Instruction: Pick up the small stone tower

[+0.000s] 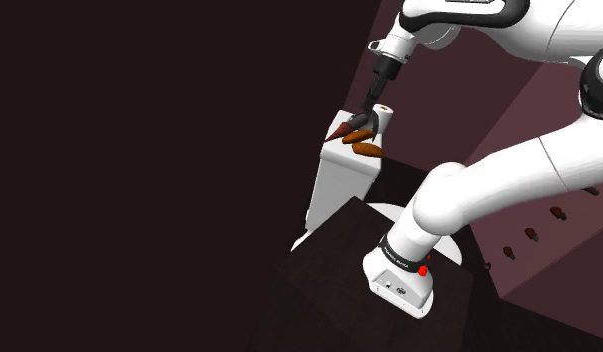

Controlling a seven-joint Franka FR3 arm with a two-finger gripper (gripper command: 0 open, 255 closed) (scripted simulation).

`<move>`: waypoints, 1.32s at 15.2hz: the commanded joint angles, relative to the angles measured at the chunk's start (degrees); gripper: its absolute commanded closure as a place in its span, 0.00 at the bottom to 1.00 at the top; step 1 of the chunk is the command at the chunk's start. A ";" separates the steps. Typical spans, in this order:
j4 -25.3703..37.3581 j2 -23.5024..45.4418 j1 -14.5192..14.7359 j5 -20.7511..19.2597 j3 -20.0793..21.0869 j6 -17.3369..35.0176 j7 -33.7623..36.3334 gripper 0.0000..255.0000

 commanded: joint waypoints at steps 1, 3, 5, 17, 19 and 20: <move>1.58 3.64 1.25 0.64 -4.19 1.82 -5.87 0.00; 3.86 7.75 2.86 2.02 -8.50 2.97 -11.72 0.00; 6.60 12.55 4.72 4.29 -12.97 3.78 -18.00 0.00; 34.69 58.58 -3.97 37.23 -23.14 -8.00 -60.77 0.00; 40.47 64.01 -8.76 40.38 -20.39 -10.72 -63.72 0.00; 40.04 64.24 -8.82 40.52 -20.18 -10.15 -63.98 0.00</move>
